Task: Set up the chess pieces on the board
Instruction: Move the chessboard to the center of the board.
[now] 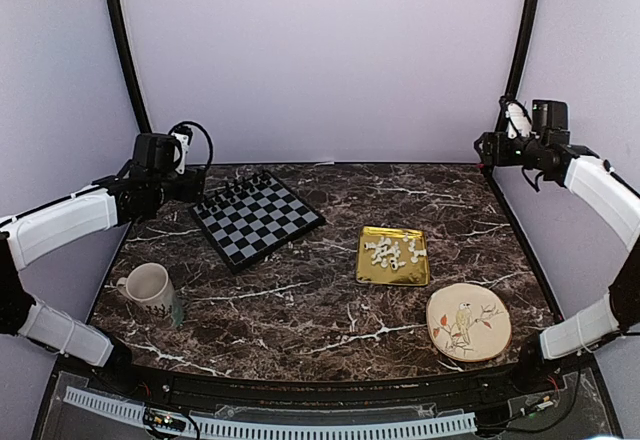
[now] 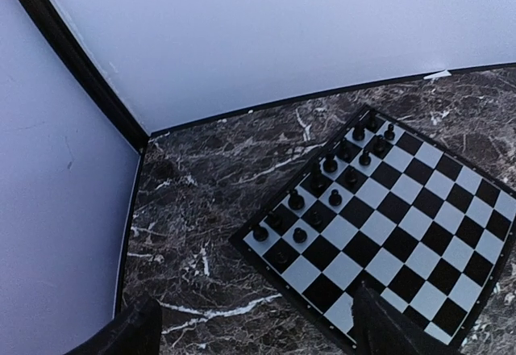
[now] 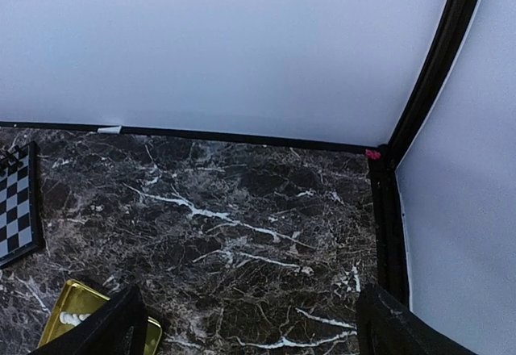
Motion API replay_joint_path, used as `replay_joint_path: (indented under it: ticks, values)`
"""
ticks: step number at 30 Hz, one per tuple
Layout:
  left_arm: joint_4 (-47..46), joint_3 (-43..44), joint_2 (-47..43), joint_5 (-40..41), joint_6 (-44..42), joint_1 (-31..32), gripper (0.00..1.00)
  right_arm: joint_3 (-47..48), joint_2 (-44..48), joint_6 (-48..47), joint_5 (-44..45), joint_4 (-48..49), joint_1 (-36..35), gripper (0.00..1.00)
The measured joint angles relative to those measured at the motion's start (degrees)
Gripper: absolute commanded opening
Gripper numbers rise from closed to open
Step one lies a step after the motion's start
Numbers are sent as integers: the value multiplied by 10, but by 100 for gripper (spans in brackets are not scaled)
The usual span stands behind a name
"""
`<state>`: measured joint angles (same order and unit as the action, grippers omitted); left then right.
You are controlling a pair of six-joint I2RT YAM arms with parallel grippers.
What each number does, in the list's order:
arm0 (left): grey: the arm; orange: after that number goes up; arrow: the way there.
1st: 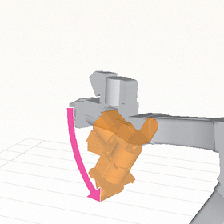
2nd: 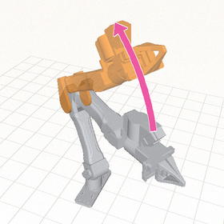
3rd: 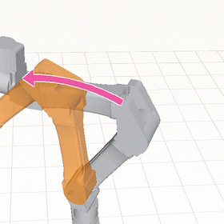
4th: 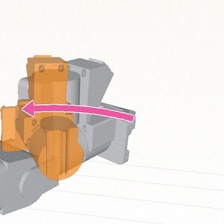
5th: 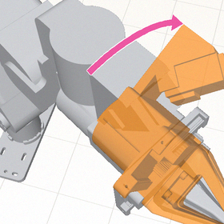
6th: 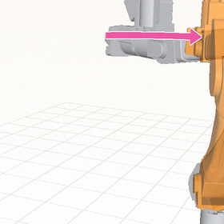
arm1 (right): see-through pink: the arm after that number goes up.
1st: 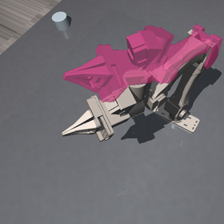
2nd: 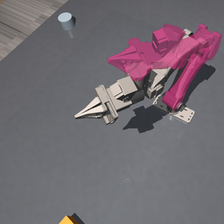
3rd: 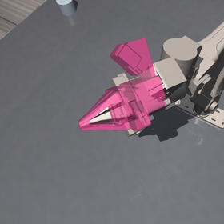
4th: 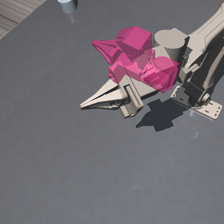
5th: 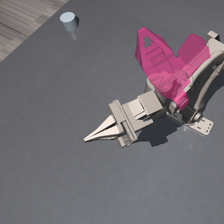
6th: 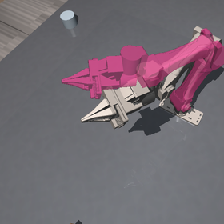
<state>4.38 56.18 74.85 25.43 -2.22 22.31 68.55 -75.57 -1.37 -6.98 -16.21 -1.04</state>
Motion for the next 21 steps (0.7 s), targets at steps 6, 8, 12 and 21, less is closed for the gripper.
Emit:
replay_joint_path:
  ticks: [6,8,12,21]
  values:
    - [4,-27,0,-12,41,-47,73,-25,-61,-4,-37,24,13,85]
    - [11,-27,0,-24,61,-65,69,-19,-91,-9,-55,26,11,80]
    - [38,-27,1,-66,112,-126,61,16,-169,-17,-90,23,-14,70]
    - [97,29,83,-167,212,-245,32,167,-356,-28,-151,2,-136,53]
